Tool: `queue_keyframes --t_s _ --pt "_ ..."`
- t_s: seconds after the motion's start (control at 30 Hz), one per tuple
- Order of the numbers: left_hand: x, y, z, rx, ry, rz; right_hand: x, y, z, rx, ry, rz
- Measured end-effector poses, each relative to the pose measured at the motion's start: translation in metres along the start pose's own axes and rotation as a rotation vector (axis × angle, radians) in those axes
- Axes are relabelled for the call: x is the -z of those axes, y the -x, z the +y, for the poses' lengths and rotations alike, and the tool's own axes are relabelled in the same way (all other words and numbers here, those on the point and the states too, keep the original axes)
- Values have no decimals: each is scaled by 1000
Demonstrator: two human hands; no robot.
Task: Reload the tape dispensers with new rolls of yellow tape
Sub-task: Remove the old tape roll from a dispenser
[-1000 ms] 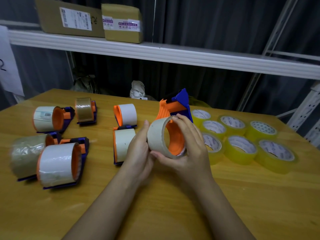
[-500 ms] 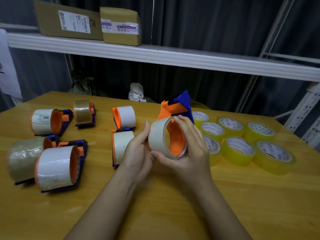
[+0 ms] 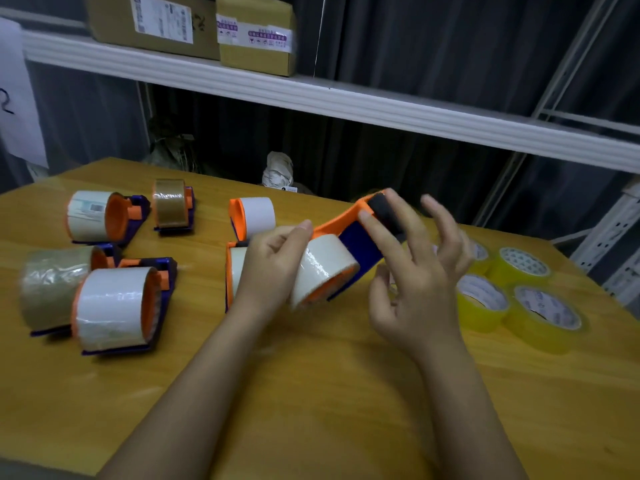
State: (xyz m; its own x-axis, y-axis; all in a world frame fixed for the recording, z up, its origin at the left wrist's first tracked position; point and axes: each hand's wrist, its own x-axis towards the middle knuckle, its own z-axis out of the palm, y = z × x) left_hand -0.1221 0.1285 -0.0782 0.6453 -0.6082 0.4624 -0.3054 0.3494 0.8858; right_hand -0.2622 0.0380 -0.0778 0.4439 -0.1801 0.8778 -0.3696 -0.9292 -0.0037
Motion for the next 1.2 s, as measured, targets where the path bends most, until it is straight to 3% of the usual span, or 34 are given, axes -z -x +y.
queue_keyframes --t_s 0.13,0.23,0.33,0.5,0.6,0.73,0.97,1.2 --pt "0 -14 9 -110 -285 -146 15 -30 0 57 -20 -400" --pt "-5 -29 22 -121 -432 -282 16 -47 8 -123 -278 -806" --pt "-6 -42 28 -168 -492 -211 16 -50 14 -316 -650 -949" --pt "2 -45 19 -313 -477 196 -2 -23 22 -490 -842 -782" --pt "-3 -17 6 -244 -435 249 -19 -2 16 -694 -962 -507" --pt "-15 10 -20 -266 -560 -16 -31 12 7 -920 -1176 -258" --pt "-11 -7 -18 -350 -517 -207 -20 16 23 -832 -1329 -284" --pt "3 -19 -10 8 -184 -515 -17 20 32 -779 -1302 -346"
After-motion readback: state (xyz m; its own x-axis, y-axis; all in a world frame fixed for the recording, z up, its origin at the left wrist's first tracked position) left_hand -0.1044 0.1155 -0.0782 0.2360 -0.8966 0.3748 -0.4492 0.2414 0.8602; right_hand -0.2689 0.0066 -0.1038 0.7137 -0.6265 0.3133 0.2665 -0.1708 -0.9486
